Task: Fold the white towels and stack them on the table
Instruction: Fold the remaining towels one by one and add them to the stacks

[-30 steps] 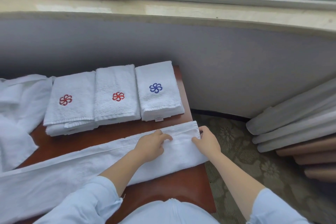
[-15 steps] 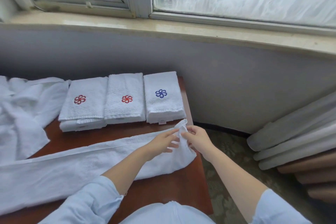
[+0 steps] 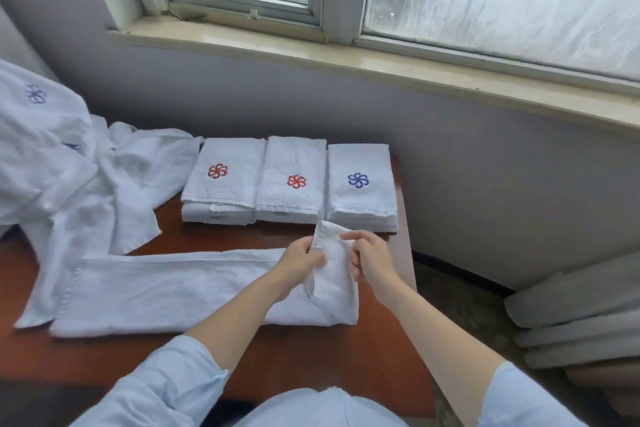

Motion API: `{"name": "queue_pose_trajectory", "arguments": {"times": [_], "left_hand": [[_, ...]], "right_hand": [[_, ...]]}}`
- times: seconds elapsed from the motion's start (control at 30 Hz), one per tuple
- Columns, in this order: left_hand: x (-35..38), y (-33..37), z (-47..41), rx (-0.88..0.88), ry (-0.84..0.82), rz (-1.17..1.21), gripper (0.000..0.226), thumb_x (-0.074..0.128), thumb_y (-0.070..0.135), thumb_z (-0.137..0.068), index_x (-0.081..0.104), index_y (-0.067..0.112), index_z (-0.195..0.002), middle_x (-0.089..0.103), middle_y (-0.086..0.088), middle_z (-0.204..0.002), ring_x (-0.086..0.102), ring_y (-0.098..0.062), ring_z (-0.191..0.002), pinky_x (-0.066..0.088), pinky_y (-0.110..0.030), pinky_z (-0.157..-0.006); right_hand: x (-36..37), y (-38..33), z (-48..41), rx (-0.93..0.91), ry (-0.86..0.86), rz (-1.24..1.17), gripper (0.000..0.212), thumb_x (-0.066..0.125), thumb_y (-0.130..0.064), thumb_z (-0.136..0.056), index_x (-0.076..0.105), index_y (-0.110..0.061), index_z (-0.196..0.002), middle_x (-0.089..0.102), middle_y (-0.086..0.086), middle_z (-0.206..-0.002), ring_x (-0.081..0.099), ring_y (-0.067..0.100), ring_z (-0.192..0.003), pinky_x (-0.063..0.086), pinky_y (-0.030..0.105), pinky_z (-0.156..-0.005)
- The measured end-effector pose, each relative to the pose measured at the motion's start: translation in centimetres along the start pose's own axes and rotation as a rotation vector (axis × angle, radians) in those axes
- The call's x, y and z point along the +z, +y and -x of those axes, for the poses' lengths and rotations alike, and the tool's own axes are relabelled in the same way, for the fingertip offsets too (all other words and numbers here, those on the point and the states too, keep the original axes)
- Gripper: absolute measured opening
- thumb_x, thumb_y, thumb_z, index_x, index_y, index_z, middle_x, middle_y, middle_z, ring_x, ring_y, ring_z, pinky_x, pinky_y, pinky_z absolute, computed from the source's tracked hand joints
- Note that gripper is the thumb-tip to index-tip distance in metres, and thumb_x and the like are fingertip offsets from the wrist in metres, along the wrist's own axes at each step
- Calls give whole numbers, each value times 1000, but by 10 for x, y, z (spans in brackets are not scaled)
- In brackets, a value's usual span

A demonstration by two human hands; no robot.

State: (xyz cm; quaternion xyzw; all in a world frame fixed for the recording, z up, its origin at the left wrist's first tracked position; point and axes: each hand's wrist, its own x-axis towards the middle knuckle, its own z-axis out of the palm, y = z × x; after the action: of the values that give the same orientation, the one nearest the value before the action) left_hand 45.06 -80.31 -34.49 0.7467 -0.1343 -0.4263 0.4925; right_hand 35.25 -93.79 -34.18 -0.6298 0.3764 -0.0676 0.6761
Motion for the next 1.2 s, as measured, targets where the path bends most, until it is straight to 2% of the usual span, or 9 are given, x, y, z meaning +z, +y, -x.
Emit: {"name": "queue_pose_trajectory", "arguments": {"times": [0.17, 0.4, 0.53, 0.67, 0.83, 0.93, 1.0, 1.07, 1.2], "left_hand": [[-42, -11, 12, 3, 184, 111, 9, 47, 2, -83, 48, 10, -79, 43, -6, -74, 41, -21, -70, 33, -31, -63], [-108, -46, 27, -58, 309, 87, 7, 49, 4, -85, 50, 9, -80, 47, -8, -77, 43, -21, -71, 36, -33, -62], [-140, -70, 28, -112, 267, 11, 16, 50, 9, -91, 63, 16, -97, 66, -5, -96, 63, -22, -87, 51, -33, -72], [-159, -89, 19, -146, 217, -60, 23, 53, 7, -93, 58, 21, -111, 64, 6, -103, 61, -10, -92, 50, -21, -69], [-175, -105, 6, -160, 173, -162, 57, 62, 8, -88, 42, 20, -140, 58, 0, -130, 59, -13, -104, 50, -24, -74], [-182, -111, 6, -114, 139, -471, 83, 67, 18, -85, 20, 31, -152, 53, 3, -129, 61, -11, -96, 48, -23, -66], [-185, -114, 6, 11, 156, -791, 95, 70, 24, -80, 11, 38, -154, 39, 5, -136, 55, -11, -105, 48, -21, -71], [-187, -116, 4, 174, 136, -1017, 93, 70, 27, -78, 16, 42, -153, 23, 3, -151, 36, -16, -132, 44, -27, -98], [-191, -118, 0, 261, -180, -1106, 80, 58, 43, -83, 20, 45, -153, -10, 7, -165, -11, -18, -151, 2, -39, -121]], "right_hand": [[33, 12, -5, -160, 94, 324, 23, 48, -19, -93, 63, -31, -106, 63, -8, -99, 61, 11, -88, 53, 38, -80], [91, 30, -2, -330, -142, 800, 53, 55, -19, -91, 48, -30, -143, 41, -11, -146, 32, 11, -137, 32, 33, -111], [119, 40, 2, -398, -166, 981, 57, 52, -22, -94, 38, -27, -150, 29, -6, -158, 18, 11, -148, 17, 30, -117], [136, 49, 2, -371, -193, 1206, 60, 46, -25, -97, 26, -23, -154, 14, -2, -163, 2, 17, -152, -2, 42, -122], [151, 59, -1, -294, -157, 1323, 69, 46, -31, -93, 18, -19, -155, 4, 3, -165, -5, 21, -152, -10, 46, -120], [158, 64, -2, -259, -151, 1338, 76, 48, -36, -89, 14, -22, -156, -1, 5, -166, -11, 22, -152, -17, 46, -118], [160, 68, -2, -243, -161, 1353, 81, 49, -38, -85, 12, -25, -156, -5, 6, -166, -15, 23, -151, -21, 46, -116], [162, 70, -3, -217, -179, 1370, 85, 50, -40, -82, 11, -27, -156, -10, 8, -165, -19, 24, -151, -23, 48, -115], [161, 72, -4, -114, -245, 1405, 98, 54, -45, -78, -4, -31, -157, -24, 5, -162, -30, 21, -147, -25, 54, -114]]}}
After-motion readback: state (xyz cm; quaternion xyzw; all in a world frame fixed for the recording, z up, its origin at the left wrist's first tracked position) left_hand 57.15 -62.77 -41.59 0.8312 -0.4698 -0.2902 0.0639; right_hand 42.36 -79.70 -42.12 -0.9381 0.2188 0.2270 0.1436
